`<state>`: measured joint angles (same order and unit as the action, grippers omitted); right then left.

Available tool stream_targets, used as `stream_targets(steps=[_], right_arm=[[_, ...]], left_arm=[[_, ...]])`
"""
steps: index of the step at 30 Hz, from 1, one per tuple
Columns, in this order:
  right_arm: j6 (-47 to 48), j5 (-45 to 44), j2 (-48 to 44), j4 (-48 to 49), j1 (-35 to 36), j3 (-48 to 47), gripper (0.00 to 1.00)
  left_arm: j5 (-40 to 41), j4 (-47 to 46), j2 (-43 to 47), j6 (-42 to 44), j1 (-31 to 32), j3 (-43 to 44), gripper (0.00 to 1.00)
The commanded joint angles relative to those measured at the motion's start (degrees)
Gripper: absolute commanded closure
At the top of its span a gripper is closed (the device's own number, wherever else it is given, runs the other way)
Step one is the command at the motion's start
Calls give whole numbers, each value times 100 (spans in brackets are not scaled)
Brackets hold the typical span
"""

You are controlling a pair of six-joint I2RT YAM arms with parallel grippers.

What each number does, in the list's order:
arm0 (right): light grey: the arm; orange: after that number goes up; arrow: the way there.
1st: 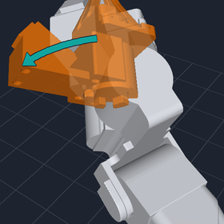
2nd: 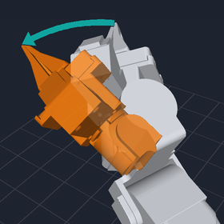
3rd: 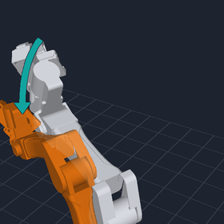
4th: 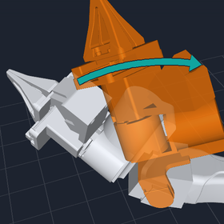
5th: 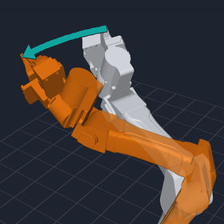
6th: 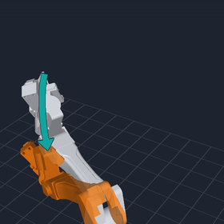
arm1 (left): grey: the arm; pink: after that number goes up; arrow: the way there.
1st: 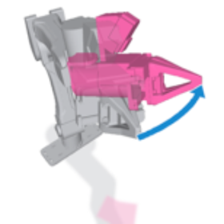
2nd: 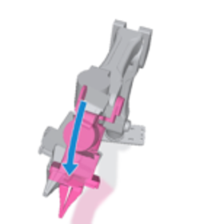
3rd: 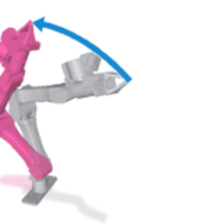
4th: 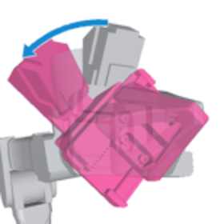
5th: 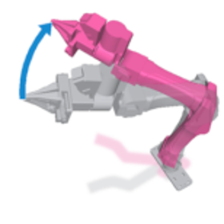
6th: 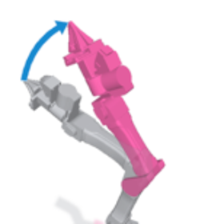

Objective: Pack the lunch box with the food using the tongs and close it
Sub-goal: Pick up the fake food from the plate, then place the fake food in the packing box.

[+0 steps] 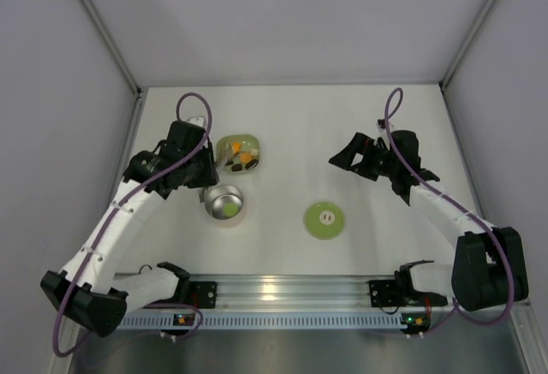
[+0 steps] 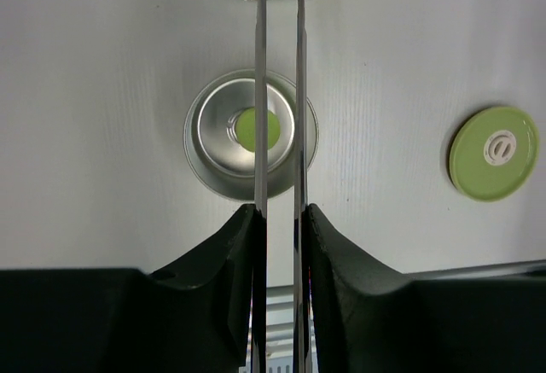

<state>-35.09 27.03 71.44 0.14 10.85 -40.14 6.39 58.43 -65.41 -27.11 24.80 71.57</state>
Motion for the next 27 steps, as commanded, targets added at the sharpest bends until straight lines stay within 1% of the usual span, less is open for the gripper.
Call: stream_targets(steps=[1, 6, 12, 13, 15, 23, 27], right_arm=[[108, -48, 28, 56, 110, -310, 1], [73, -83, -7, 38, 119, -328, 1], [37, -206, -113, -5, 154, -319, 0], [20, -224, -121, -5, 171, -319, 1], [2, -268, -139, -5, 180, -310, 1], [-138, -426, -174, 21, 374, -275, 1], [-182, -514, -218, 56, 453, -222, 1]], left_arm=[[-260, 484, 484, 22, 25, -55, 78], [-314, 923, 1072, -31, 25, -248, 78], [-630, 1205, 1653, -145, 25, -740, 78], [-813, 1249, 1715, -162, 25, -776, 78], [-885, 1389, 1890, -180, 25, -829, 78], [-1017, 1768, 2348, -198, 25, -1004, 77], [-1026, 1724, 2392, -189, 25, -1110, 73]])
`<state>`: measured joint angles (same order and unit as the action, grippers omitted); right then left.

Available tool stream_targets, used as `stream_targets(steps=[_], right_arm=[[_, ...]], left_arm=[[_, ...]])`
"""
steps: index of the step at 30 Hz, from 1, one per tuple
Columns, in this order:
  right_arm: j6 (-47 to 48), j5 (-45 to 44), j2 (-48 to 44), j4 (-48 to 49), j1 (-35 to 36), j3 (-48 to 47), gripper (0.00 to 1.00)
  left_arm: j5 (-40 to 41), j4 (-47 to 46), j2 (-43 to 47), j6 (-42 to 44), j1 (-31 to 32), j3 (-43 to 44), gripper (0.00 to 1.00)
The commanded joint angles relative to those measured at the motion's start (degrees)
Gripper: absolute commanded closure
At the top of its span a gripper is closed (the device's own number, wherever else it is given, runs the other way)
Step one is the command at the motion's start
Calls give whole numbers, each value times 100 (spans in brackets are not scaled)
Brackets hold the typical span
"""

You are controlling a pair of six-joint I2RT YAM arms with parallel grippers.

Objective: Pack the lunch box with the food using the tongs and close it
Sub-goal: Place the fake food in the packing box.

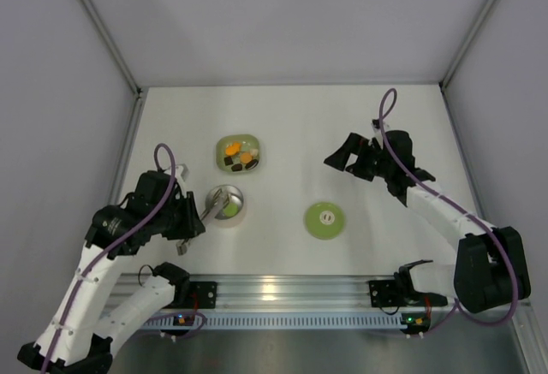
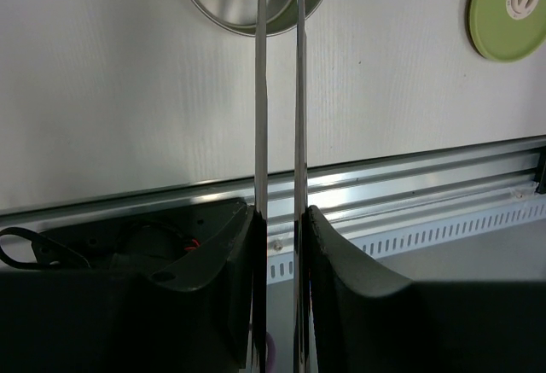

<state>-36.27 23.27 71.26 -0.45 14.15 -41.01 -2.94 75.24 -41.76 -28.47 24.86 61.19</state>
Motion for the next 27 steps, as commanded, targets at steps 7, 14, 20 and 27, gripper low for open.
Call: stream_targets(steps=[7, 14, 20, 27], right_arm=[[-3, -138, -192, 54, 149, -214, 1], [24, -86, -78, 71, 149, -276, 0], [103, -42, 54, 54, 149, -355, 1], [190, -24, 168, 54, 149, -495, 1]], left_arm=[[-75, -168, -113, -80, 19, -46, 63], [21, -264, -324, -80, 19, 165, 60], [74, -387, -561, -80, 19, 393, 59], [180, -633, -957, -62, 19, 877, 59]])
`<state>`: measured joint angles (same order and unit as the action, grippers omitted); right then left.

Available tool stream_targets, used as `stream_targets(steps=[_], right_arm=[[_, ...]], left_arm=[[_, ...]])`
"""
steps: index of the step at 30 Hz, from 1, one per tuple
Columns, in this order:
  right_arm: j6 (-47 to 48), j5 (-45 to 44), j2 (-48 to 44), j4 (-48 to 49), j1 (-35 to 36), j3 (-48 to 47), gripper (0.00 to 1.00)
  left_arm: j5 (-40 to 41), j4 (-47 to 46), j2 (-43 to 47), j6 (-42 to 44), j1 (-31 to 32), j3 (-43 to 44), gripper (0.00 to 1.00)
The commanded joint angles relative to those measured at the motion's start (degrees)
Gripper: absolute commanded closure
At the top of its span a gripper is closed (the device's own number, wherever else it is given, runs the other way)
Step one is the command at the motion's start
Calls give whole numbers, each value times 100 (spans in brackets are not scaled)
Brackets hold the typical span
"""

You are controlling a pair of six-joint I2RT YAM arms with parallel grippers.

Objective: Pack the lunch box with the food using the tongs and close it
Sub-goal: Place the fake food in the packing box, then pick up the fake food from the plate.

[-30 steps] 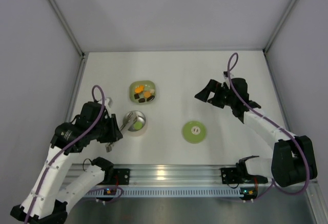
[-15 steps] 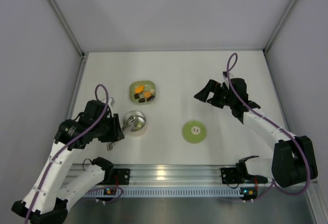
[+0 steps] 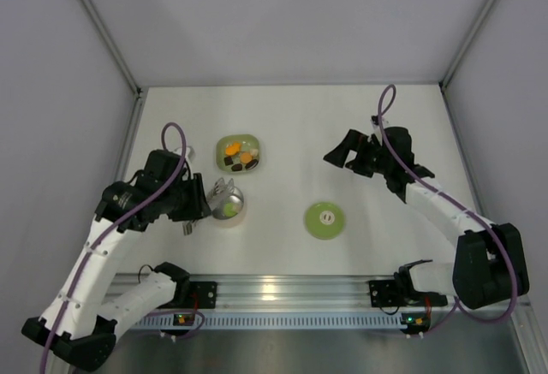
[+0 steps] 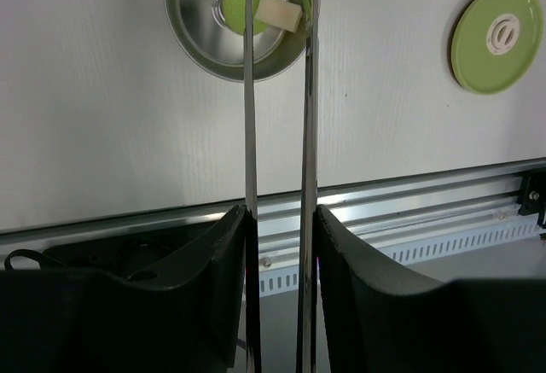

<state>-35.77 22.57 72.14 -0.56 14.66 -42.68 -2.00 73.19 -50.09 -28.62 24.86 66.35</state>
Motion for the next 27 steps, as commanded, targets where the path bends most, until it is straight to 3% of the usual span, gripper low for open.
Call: stream_targets(steps=[1, 15, 27], right_arm=[[140, 55, 116, 65, 99, -347, 1], [211, 187, 213, 65, 99, -496, 1], [281, 160, 125, 65, 99, -514, 1]], left_arm=[[86, -463, -246, -38, 10, 422, 59], [-11, -1675, -1451, 173, 19, 520, 58], [-29, -2124, -2339, 392, 10, 529, 58]])
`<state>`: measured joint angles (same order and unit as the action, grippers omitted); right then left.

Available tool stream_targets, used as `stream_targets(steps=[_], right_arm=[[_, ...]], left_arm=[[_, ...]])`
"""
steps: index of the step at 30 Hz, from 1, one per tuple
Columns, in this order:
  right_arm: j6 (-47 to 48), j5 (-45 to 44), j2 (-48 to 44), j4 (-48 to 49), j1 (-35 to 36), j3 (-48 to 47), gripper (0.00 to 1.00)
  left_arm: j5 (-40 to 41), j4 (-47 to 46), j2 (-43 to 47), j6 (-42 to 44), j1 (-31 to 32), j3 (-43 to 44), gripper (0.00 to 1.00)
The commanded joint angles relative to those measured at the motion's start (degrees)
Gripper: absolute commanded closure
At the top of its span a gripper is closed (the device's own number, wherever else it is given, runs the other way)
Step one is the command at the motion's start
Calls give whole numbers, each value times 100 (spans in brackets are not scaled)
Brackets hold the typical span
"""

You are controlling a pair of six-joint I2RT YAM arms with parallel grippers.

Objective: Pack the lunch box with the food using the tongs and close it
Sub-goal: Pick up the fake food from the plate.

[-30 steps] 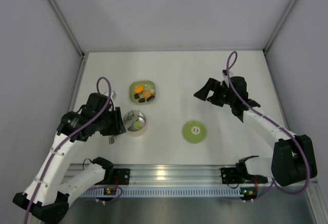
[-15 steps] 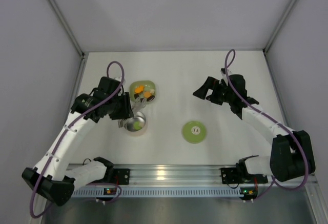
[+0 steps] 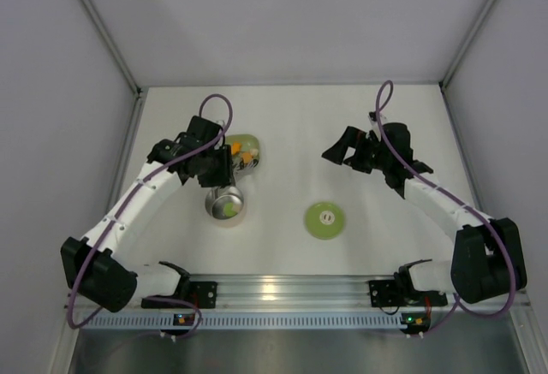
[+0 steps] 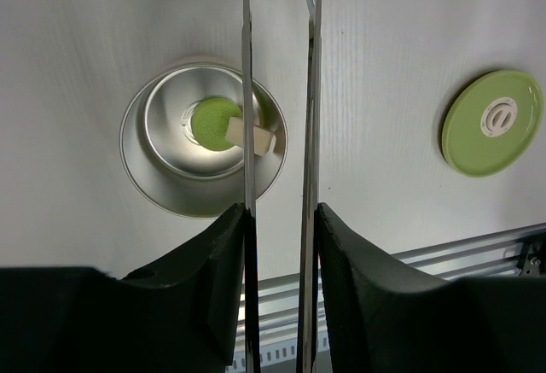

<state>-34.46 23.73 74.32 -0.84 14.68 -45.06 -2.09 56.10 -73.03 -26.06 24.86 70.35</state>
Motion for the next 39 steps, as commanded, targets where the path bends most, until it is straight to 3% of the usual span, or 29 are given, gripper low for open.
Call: stream_targets(steps=[1, 39], right_arm=[[150, 53, -94, 93, 97, -284, 1], [264, 80, -102, -91, 97, -311, 1]], left_arm=[[-20, -450, -79, 145, 19, 128, 58], [824, -837, -510, 190, 19, 190, 59]])
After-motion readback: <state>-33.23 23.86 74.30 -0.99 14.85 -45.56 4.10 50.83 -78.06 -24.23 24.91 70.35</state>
